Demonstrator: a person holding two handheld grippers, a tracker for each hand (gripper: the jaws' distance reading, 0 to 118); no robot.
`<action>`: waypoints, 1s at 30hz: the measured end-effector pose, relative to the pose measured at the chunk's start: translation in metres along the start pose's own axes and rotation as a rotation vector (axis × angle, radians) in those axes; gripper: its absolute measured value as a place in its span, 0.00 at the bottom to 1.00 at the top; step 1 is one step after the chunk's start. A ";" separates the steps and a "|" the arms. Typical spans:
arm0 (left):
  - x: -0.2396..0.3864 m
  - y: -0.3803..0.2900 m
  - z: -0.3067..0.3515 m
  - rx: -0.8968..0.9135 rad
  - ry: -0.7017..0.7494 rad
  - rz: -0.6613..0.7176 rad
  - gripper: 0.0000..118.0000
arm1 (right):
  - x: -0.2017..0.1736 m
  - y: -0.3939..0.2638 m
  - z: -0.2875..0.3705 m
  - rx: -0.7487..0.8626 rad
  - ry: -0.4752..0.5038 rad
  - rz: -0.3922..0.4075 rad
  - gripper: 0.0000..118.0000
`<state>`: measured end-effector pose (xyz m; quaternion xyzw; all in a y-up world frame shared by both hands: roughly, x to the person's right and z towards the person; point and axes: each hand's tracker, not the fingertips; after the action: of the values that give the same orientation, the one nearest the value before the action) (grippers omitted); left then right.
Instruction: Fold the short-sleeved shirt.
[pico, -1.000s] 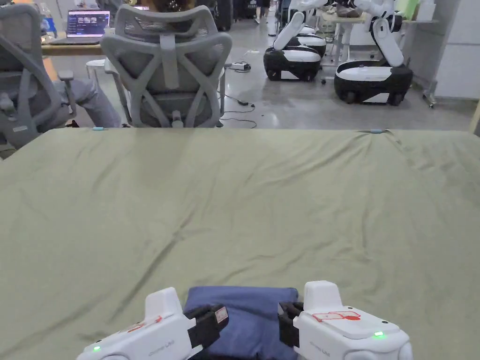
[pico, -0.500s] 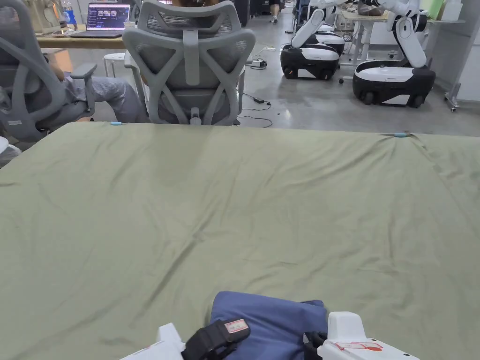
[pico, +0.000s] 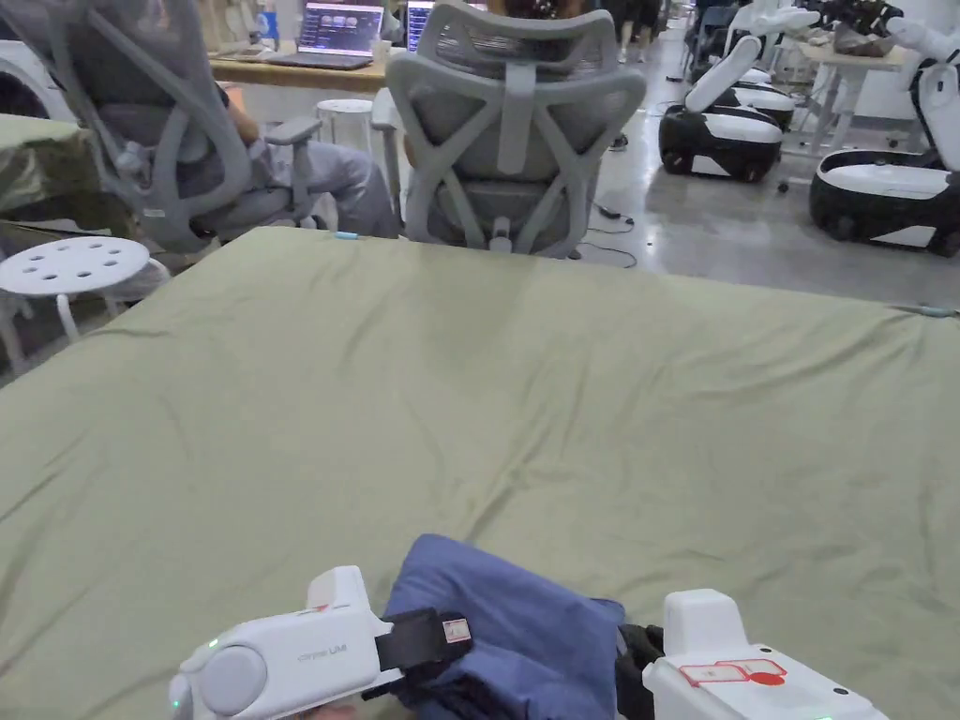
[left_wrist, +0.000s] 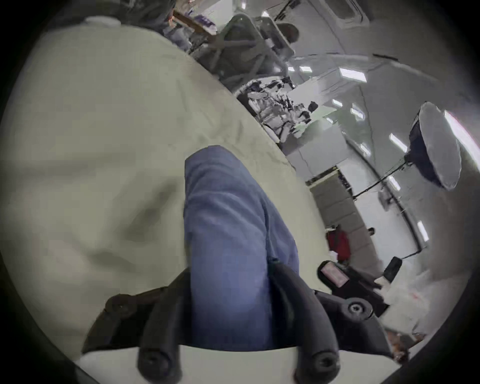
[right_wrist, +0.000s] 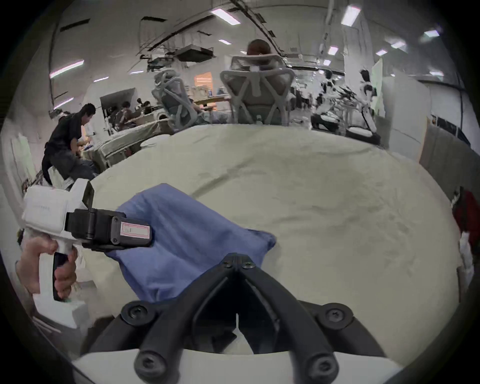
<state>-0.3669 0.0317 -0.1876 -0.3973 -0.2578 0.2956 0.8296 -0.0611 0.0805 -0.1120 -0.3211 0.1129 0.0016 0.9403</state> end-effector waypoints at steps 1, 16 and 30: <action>-0.013 0.013 0.013 0.003 0.024 -0.001 0.21 | -0.014 0.006 -0.007 0.005 0.009 0.009 0.00; -0.180 0.157 0.114 -0.041 0.230 -0.002 0.23 | -0.160 0.064 -0.104 0.003 0.147 0.103 0.00; -0.143 0.146 0.204 0.247 0.640 -0.233 0.06 | -0.144 0.064 -0.082 0.014 0.135 0.114 0.00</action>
<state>-0.6433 0.1100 -0.2214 -0.3344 0.0089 0.0885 0.9382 -0.2240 0.0915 -0.1829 -0.3070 0.1942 0.0325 0.9311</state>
